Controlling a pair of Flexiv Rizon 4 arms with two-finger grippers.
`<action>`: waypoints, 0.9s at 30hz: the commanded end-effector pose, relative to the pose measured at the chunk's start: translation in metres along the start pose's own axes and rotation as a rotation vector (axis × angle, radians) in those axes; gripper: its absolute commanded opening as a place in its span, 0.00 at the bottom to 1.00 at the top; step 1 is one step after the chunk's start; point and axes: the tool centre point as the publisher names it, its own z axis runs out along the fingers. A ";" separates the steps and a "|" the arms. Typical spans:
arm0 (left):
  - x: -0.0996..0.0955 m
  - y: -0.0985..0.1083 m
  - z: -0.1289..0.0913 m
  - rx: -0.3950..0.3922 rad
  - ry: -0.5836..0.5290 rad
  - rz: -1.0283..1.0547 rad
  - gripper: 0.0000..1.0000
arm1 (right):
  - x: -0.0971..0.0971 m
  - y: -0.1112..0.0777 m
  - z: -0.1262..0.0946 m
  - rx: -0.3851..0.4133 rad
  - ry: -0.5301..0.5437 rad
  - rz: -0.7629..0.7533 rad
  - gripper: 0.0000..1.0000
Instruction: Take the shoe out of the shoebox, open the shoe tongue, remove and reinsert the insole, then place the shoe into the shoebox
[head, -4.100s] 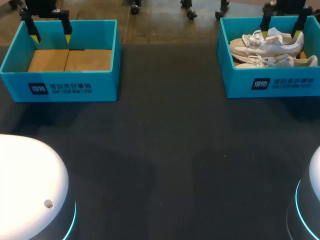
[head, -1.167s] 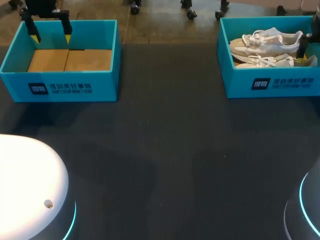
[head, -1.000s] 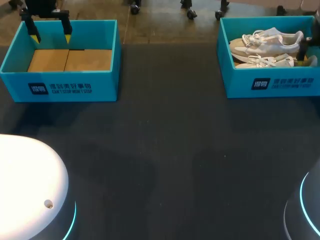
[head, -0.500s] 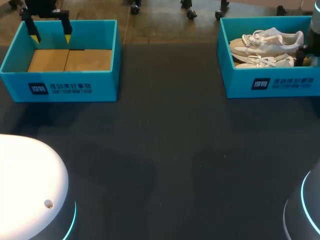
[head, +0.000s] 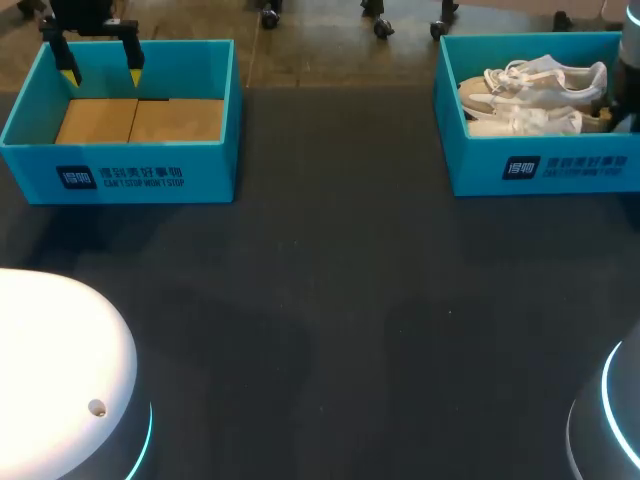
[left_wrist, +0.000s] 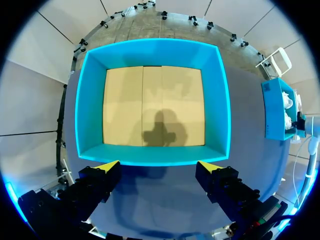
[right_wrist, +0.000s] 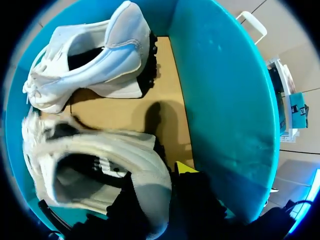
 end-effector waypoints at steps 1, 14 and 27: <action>0.000 0.000 0.000 0.000 0.000 0.000 1.00 | 0.002 0.002 0.000 0.002 -0.005 0.004 0.00; 0.000 0.000 0.000 0.000 0.000 0.000 1.00 | -0.009 -0.006 -0.070 -0.035 -0.031 -0.011 0.00; 0.000 0.000 0.000 0.000 0.000 0.000 1.00 | -0.006 -0.007 -0.163 -0.065 -0.031 -0.014 0.00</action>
